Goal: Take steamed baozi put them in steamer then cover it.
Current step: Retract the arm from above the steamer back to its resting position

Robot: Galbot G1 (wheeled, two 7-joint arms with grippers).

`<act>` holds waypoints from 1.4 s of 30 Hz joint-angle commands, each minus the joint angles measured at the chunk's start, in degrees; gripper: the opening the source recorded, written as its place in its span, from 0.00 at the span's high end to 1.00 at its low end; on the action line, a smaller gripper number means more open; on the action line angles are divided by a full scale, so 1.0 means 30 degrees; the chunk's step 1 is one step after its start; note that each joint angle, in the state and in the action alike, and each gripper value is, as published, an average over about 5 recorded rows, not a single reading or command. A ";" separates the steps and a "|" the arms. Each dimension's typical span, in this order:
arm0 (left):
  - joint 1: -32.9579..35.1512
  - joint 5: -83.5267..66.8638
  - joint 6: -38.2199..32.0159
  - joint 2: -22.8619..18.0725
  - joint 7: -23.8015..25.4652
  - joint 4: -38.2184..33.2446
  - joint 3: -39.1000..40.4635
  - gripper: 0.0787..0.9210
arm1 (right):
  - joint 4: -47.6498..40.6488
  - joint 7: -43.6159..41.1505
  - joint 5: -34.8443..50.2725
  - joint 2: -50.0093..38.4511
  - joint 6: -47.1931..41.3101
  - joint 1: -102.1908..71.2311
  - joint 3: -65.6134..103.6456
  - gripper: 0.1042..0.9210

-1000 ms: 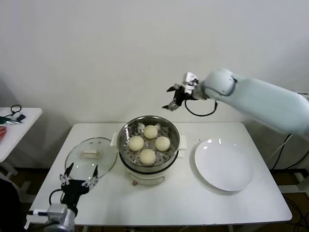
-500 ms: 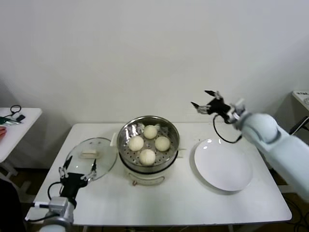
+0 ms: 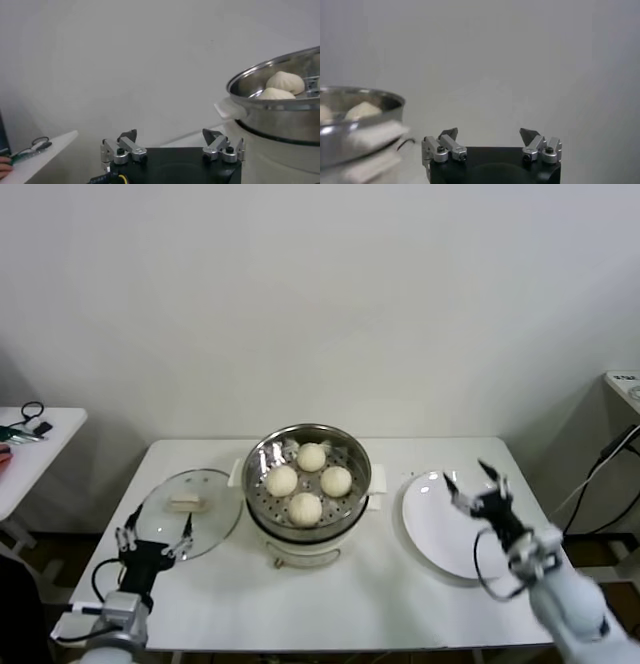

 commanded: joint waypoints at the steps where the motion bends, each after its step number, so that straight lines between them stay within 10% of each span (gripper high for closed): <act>1: -0.0030 0.3033 -0.2332 0.1036 -0.1166 0.1180 -0.0322 0.12 | 0.0098 -0.0090 -0.2753 0.5227 0.5060 -0.4327 0.2376 0.12; 9: -0.0446 1.4068 -0.4788 0.3545 -0.5526 0.4709 -0.0047 0.12 | -0.0933 0.0403 -0.3412 0.6162 0.5883 -0.4502 0.1561 0.12; 17: -0.2858 2.0956 -0.3948 0.2960 -0.7425 0.9370 0.1404 0.12 | -0.1054 0.1248 -0.3518 0.6312 0.5899 -0.4474 0.1043 0.12; 42: -0.8573 2.3196 -0.2548 0.2313 -0.6957 1.5514 0.3331 0.12 | -0.0695 0.2318 -0.3503 0.6353 0.6392 -0.5220 0.1115 0.12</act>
